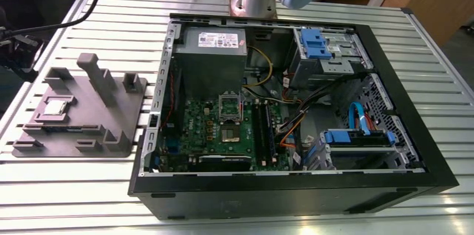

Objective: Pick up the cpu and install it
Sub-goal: 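Reach for the cpu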

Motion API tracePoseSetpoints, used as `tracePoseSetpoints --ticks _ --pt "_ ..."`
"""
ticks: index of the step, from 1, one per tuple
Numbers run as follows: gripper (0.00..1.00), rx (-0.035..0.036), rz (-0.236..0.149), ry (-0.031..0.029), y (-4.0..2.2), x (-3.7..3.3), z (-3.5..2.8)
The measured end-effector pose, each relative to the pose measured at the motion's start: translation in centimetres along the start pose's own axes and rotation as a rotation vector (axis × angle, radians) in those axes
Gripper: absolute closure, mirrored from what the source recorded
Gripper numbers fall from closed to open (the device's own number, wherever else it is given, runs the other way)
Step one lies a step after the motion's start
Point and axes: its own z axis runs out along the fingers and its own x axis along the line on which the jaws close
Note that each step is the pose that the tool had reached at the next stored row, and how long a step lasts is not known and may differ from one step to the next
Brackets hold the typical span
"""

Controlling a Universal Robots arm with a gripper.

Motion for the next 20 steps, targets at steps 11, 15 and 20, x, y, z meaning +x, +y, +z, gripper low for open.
tracePoseSetpoints --ticks 11,15,20 --pt "0.90 -0.0004 0.000 -0.0002 -0.13 0.00 0.95" --pt "0.90 -0.0004 0.000 -0.0002 -0.29 0.00 1.66" --pt "0.90 -0.0003 0.000 0.0000 -0.39 0.01 2.37"
